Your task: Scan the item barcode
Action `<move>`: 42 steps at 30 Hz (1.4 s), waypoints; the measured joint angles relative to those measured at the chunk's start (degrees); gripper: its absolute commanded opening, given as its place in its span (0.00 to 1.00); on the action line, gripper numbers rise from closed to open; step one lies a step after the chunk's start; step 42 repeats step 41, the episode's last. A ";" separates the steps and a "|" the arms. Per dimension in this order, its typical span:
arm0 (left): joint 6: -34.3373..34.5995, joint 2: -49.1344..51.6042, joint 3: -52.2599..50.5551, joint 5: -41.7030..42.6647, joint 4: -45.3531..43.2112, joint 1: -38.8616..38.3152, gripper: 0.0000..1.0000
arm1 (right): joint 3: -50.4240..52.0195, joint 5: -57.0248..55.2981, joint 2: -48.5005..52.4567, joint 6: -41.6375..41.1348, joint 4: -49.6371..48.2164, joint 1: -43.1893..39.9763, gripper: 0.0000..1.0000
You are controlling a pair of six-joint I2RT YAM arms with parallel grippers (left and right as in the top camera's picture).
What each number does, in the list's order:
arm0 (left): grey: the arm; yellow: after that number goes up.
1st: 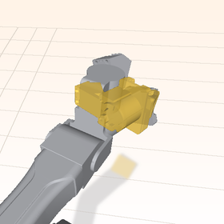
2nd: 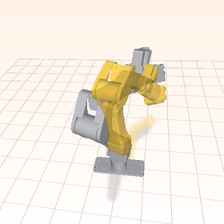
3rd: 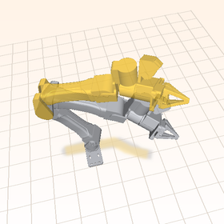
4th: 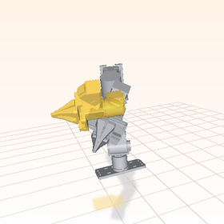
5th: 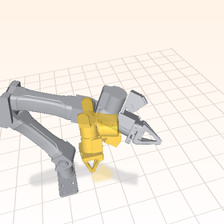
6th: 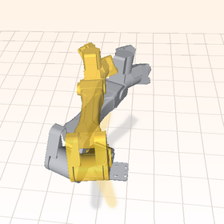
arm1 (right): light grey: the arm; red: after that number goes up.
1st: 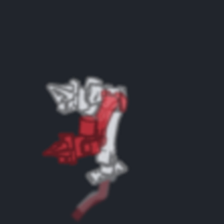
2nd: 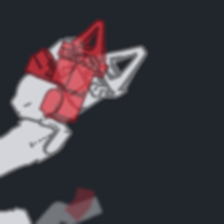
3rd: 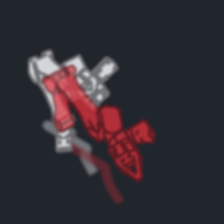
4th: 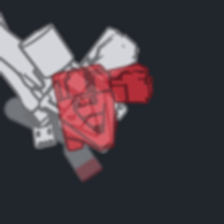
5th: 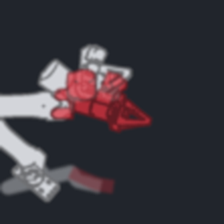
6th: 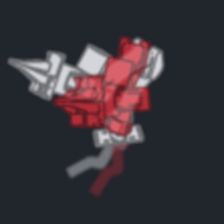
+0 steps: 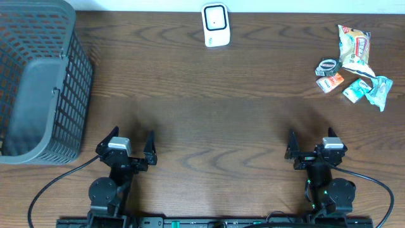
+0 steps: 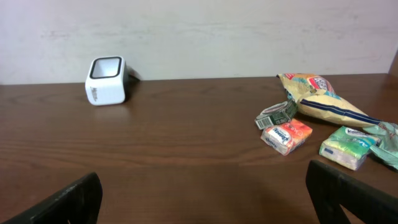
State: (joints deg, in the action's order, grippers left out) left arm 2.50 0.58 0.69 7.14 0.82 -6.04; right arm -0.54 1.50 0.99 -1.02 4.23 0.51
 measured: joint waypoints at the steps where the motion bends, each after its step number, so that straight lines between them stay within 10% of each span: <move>1: -0.02 0.00 0.00 0.00 0.00 0.00 0.98 | 0.00 0.00 0.00 0.00 0.00 0.00 0.99; 42: -0.02 0.00 0.00 0.00 0.00 0.00 0.98 | 0.00 0.00 0.00 0.00 0.00 0.00 0.99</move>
